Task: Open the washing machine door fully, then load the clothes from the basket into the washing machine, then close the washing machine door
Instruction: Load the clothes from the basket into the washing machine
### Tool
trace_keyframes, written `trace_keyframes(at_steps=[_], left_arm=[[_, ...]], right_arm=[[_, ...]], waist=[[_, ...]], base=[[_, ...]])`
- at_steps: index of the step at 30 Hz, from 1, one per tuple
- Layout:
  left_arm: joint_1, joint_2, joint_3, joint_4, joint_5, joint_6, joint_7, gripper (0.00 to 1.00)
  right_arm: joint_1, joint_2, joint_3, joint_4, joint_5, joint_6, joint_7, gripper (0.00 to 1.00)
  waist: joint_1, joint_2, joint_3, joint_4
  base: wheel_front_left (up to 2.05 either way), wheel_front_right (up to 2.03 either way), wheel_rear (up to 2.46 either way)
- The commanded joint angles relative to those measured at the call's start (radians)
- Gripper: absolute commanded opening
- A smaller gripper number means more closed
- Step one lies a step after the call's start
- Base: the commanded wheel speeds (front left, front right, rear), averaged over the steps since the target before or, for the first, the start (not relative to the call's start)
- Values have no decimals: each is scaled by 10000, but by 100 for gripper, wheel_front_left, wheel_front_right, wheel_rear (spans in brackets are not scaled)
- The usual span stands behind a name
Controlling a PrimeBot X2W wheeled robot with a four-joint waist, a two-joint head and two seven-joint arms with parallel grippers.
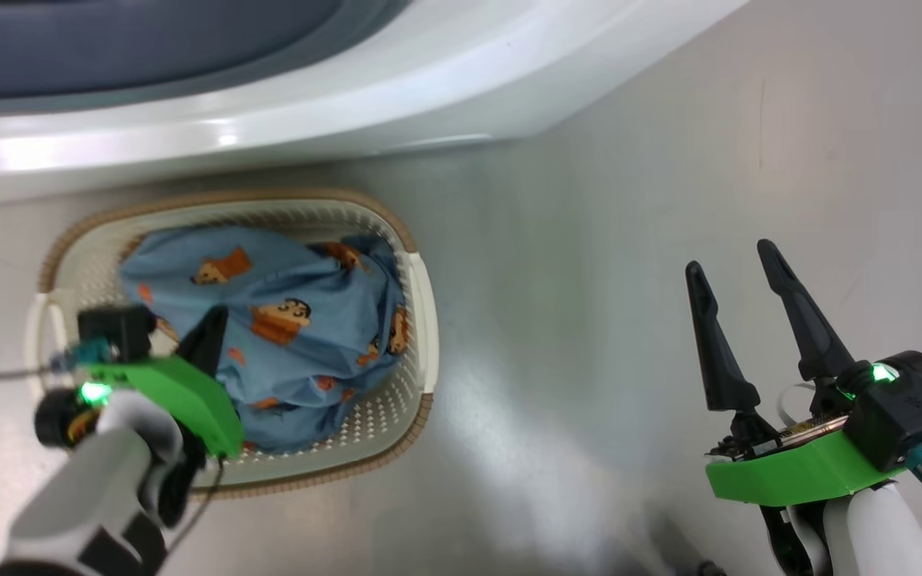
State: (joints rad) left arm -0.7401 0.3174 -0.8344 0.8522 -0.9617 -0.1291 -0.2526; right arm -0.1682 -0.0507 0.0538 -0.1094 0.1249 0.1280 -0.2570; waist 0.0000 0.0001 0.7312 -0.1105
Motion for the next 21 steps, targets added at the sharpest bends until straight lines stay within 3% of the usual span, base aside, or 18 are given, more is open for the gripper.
trace_keyframes(at_steps=[1, 13, 21], left_arm=[[504, 203, 445, -209, 236, -15, -89, 0], [3989, -928, 4503, -3133, 3393, 49, -90, 0], [6180, -2029, 6483, -5347, 5183, 190, -91, 0]], right_arm=[[63, 5, 230, -140, 25, 27, -48, 100], [315, 5, 203, 474, 142, 27, -48, 100], [1031, -77, 210, 921, 362, 27, -48, 100]], waist=[[0, -1, -559, 348], [0, -1, -2829, 973], [0, -1, -4742, 1351]], base=[[0, 0, 0], [0, 0, 0], [0, 0, 0]])
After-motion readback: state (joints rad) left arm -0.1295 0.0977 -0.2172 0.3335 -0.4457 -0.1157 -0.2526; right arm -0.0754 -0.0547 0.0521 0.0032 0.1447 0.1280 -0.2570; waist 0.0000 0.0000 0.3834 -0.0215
